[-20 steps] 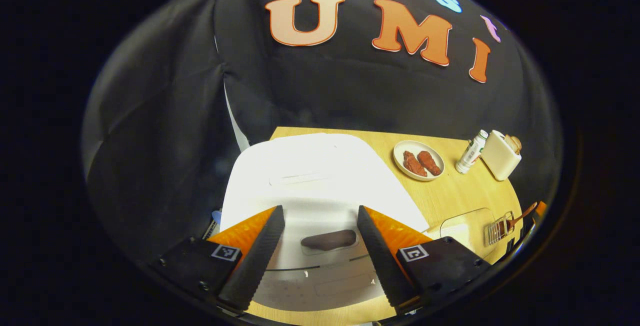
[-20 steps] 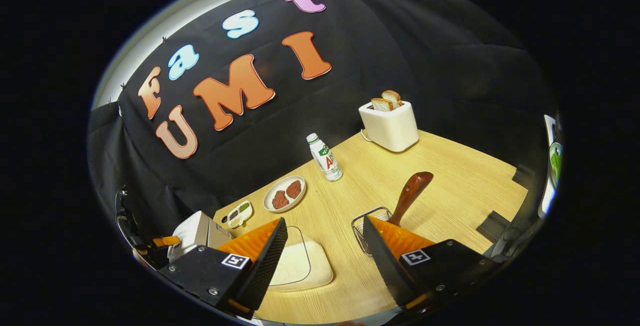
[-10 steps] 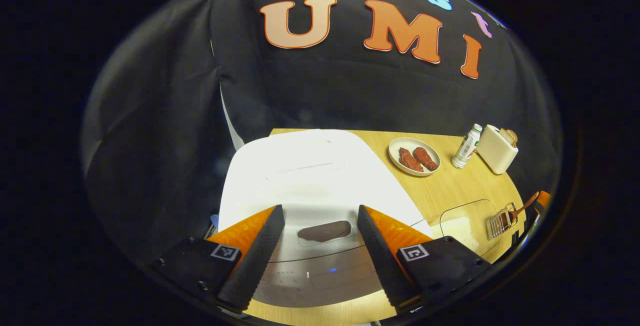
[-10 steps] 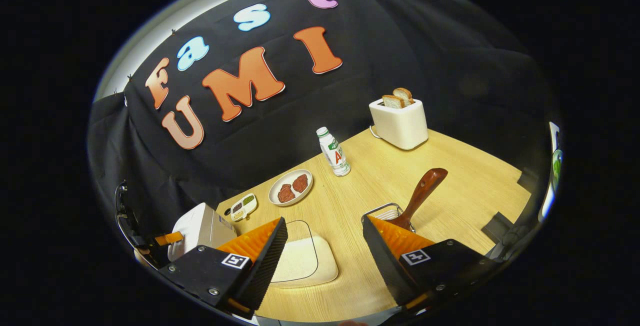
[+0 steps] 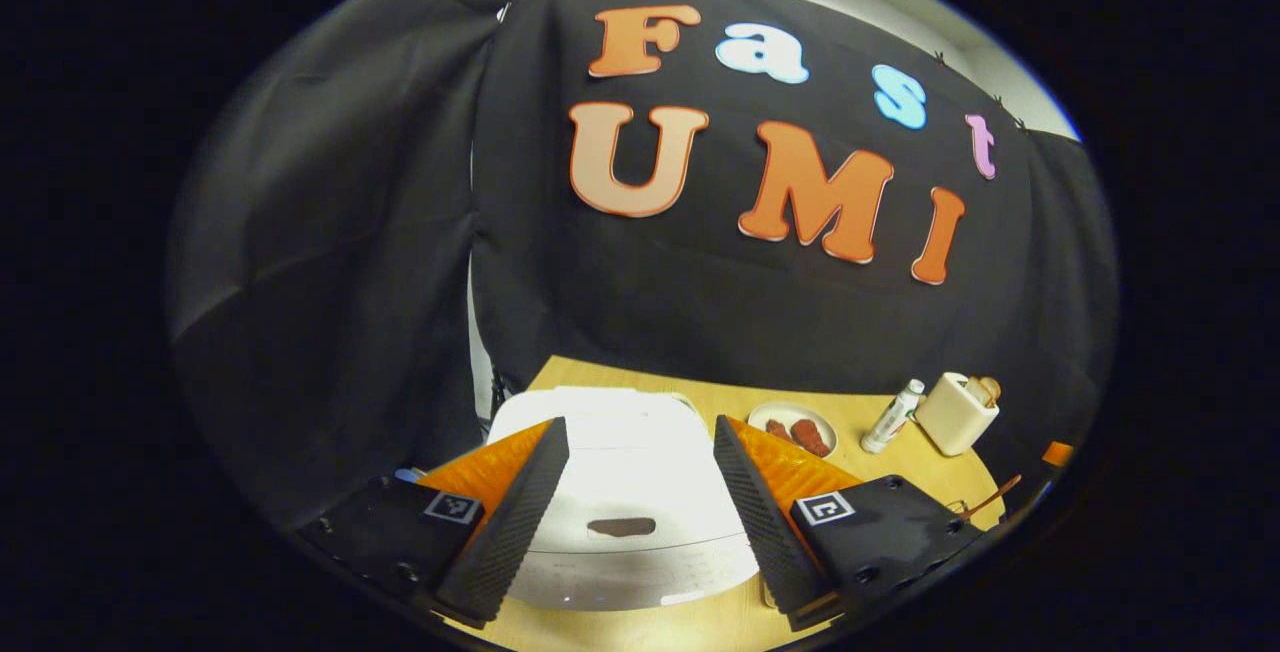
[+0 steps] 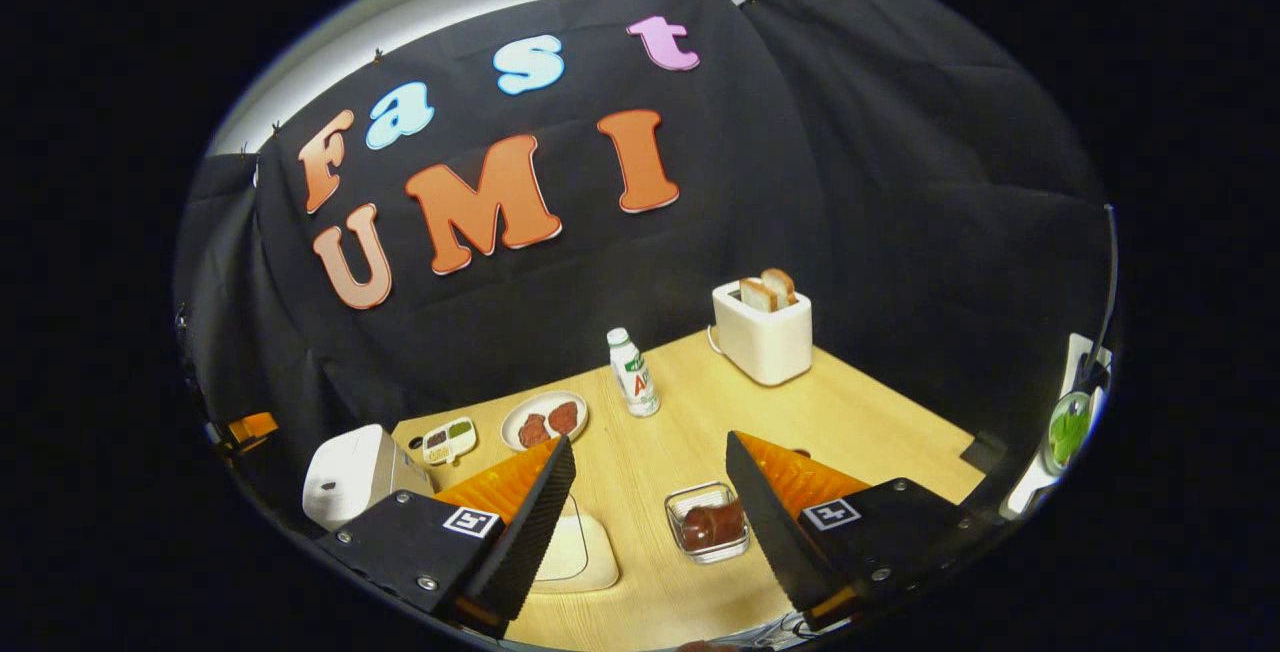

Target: Close the left gripper, press the button to open the rice cooker; take a wooden spoon from the chopstick holder with the right hand, scoop a spoonful of rice and pour it into the rice cooker, then put the wooden spoon back into the chopstick holder.

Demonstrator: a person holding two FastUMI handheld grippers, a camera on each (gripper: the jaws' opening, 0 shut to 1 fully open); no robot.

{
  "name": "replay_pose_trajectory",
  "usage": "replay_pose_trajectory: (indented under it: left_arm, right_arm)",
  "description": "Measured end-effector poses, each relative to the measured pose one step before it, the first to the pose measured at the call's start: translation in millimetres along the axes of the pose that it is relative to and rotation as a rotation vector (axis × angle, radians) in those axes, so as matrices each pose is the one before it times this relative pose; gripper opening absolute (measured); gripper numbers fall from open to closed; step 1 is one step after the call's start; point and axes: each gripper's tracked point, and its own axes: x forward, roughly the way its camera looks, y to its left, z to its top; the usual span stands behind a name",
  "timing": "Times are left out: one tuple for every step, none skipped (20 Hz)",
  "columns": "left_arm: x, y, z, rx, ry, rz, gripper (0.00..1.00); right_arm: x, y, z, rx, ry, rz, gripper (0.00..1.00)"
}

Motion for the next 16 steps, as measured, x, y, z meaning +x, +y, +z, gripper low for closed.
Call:
replay_pose_trajectory:
  left_arm:
    - [-0.57,-3.87,17.50,0.01124,-0.02983,0.00563,0.98]
    - [-7.09,-0.18,16.22,0.01608,-0.03372,0.00594,0.99]
    - [-8.21,0.46,15.45,0.01922,-0.03396,0.00473,0.99]
    - [-14.33,5.27,11.16,0.01942,-0.02273,0.00511,0.99]
    - [-5.07,2.26,12.75,0.00972,-0.02177,0.00662,0.99]
    - [-6.22,0.87,10.77,-0.00087,-0.01640,-0.00048,0.98]
    - [-7.49,0.30,9.04,-0.00559,-0.01386,0.00038,0.99]
    - [-4.67,3.07,9.19,-0.00634,-0.01738,0.00608,0.99]
    - [-4.25,3.78,8.34,-0.00210,-0.01876,0.00580,0.98]
    - [-4.62,3.88,7.02,0.00222,-0.01656,0.00518,0.98]
    - [-3.84,2.69,4.55,0.00014,-0.01507,0.00693,0.99]
    - [-2.92,2.44,4.81,-0.00126,-0.01002,0.00140,0.99]
    - [-2.14,1.96,4.09,-0.00229,-0.00468,0.00251,0.98]
    - [-1.42,2.48,-0.49,-0.00224,0.00190,0.00145,0.99]
    - [-0.64,1.31,0.86,-0.00427,0.00021,-0.00010,0.98]
    - [0.33,-0.19,3.60,-0.00677,-0.00278,0.00222,0.98]
  right_arm:
    - [-8.08,5.03,16.46,-0.02830,-0.02837,0.00426,0.94]
    - [-2.32,4.29,17.09,-0.03855,-0.03408,0.00507,0.95]
    - [-2.78,4.95,18.23,-0.04373,-0.03803,0.00576,0.94]
    - [-1.19,3.83,17.22,-0.04384,-0.03662,0.00897,0.94]
    - [-1.58,4.09,15.38,-0.03805,-0.02939,0.00954,0.94]
    - [-1.51,3.92,13.19,-0.02908,-0.02587,0.00804,0.95]
    - [-0.52,3.69,11.23,-0.01773,-0.01812,0.00930,0.95]
    - [-0.96,4.94,7.98,-0.00644,-0.01094,0.01160,0.95]
    - [-2.05,4.52,6.91,0.00054,-0.00918,0.01116,0.95]
    - [-2.13,4.29,6.83,-0.00154,-0.01446,0.01260,0.95]
    - [-2.39,3.54,5.61,-0.00521,-0.01533,0.00935,0.95]
    - [-0.32,1.02,3.10,-0.00898,-0.01208,0.00009,0.95]
    - [-0.68,1.60,1.30,-0.00957,-0.00607,0.00272,0.95]
    - [-0.25,1.64,-0.63,-0.00469,0.00025,0.00463,0.95]
    - [0.02,0.72,-0.98,0.00070,0.00367,-0.00163,0.95]
    - [0.31,-0.92,1.34,0.00435,0.00297,-0.00155,0.95]
